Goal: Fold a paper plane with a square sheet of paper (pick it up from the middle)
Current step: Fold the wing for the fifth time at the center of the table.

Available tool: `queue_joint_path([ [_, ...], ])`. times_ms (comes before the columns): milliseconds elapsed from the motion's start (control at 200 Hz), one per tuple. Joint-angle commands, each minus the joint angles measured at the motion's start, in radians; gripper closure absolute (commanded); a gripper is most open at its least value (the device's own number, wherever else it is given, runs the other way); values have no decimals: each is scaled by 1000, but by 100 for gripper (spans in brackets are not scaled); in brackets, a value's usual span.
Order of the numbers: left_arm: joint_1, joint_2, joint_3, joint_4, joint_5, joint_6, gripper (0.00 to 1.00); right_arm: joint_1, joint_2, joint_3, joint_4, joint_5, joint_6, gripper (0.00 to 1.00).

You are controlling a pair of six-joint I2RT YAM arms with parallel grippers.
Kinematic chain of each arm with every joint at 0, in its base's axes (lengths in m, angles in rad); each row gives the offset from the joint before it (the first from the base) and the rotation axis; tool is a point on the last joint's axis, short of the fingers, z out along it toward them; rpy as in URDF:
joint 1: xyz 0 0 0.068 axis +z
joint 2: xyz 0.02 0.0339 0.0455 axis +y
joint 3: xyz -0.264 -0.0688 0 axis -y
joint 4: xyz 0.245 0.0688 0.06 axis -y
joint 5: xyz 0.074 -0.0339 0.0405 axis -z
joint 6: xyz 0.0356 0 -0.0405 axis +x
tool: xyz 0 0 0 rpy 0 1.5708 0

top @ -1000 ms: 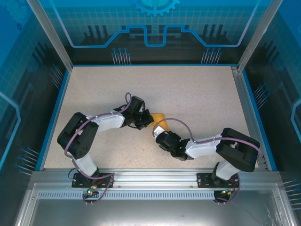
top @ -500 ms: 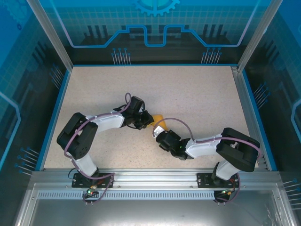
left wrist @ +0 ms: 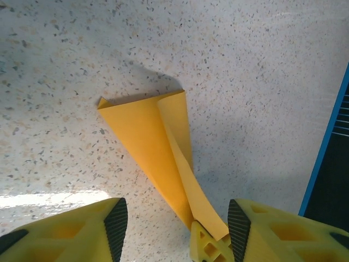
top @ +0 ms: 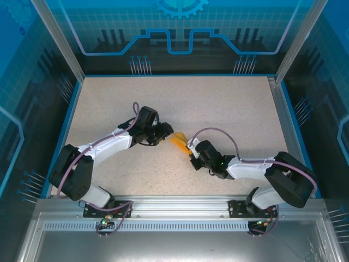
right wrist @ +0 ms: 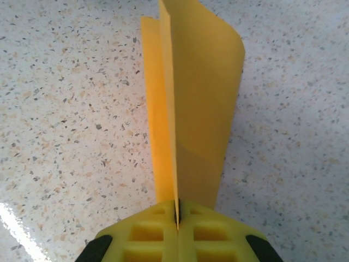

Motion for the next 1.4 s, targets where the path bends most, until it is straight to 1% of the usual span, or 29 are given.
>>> queue_joint_path([
  [0,5,-15,20,-51,-25,23,45,-40,-4,-15,41,-156,47,100],
  [80,4,-9,18,-50,-19,20,45,-61,8,-16,49,-209,60,100],
  [250,4,5,18,-47,-7,18,45,-78,44,-12,57,-248,92,100],
  [340,4,11,18,-47,-2,20,45,-92,65,-4,60,-297,113,100],
  [570,3,20,12,-48,8,19,45,-130,94,-3,92,-374,172,100],
  [670,3,21,11,-44,10,25,46,-158,113,-1,105,-451,193,100],
  [845,4,29,11,-40,15,33,46,-210,177,54,62,-616,243,100],
  [955,4,29,1,-36,20,34,46,-229,227,91,40,-676,279,100],
  [1145,3,24,-15,-36,23,43,46,-250,281,128,34,-746,340,100],
  [1255,3,23,-20,-30,26,56,49,-253,311,164,5,-786,364,100],
  [1295,3,22,-24,-23,29,59,49,-254,318,175,4,-788,377,100],
  [1310,3,22,-26,-21,31,59,50,-253,320,180,-23,-784,382,100],
  [1395,4,24,-34,-8,39,61,52,-252,312,187,-41,-747,416,100],
])
